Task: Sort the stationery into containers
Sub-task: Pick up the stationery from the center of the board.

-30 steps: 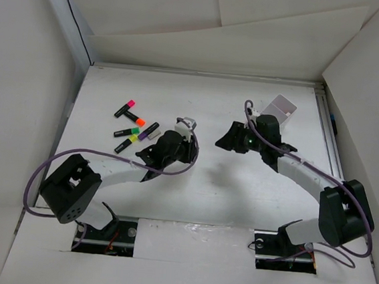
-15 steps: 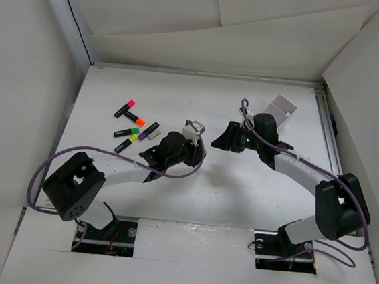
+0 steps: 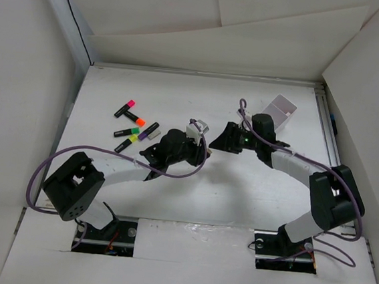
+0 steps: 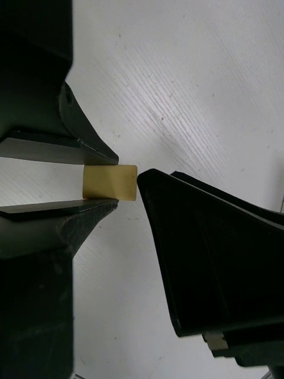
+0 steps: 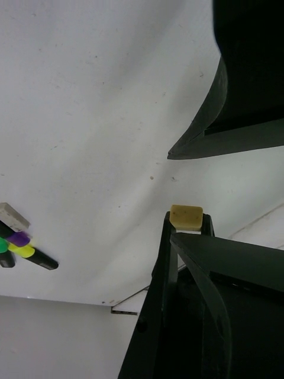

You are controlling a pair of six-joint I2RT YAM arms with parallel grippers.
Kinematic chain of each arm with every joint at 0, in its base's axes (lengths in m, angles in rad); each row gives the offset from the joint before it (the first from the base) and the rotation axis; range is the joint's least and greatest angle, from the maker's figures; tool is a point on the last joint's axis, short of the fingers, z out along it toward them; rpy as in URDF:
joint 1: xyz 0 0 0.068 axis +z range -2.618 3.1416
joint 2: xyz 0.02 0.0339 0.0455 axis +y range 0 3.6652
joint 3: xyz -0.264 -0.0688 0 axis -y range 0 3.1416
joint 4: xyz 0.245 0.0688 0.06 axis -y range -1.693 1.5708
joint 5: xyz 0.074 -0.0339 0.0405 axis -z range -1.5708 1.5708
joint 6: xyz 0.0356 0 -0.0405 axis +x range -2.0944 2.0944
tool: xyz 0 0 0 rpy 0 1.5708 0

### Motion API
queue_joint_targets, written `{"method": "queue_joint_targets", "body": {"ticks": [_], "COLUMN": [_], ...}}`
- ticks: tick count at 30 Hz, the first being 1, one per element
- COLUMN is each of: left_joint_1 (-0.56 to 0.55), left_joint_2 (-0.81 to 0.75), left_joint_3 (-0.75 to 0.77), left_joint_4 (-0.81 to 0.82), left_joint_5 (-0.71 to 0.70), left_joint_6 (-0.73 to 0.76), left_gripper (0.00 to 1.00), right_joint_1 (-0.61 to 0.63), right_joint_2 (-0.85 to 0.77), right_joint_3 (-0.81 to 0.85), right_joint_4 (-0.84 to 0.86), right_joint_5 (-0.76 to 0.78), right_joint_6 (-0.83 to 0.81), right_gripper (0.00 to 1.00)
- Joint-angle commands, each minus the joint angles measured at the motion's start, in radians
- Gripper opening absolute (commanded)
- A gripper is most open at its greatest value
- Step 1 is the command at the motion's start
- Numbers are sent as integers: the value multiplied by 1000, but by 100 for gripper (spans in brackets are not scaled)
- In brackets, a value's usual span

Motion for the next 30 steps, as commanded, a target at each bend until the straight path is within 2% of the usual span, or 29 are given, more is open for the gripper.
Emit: {"method": "queue_joint_targets", "body": {"ticks": [1,4,8,16,24,30], "left_joint_1": [-3,-3,-3,-3,-3,-3], "left_joint_2": [-14,-14,-4,14,14,2], "left_joint_3": [46,46,67,79,89,76], "left_joint_4": [33,33,18,28,18,28], "left_joint_5": [34,25,13,-21,-42,-64], "left_joint_6": [18,27,27,36,45,36], "left_gripper": [5,5,5,5,5,17], "right_joint_1": [-10,-10,-10,-10,-10,-20], "right_joint_2": [31,47,68,97,106,96], "right_joint_3": [38,38,38,48,48,29], "right_joint_4": [75,107,116,145,156,167], "right_joint_5": [-61,-107,-127,-179,-189,-172], "right_joint_6": [18,36,47,65,74,83], "right_gripper": [58,57,47,43,24,15]}}
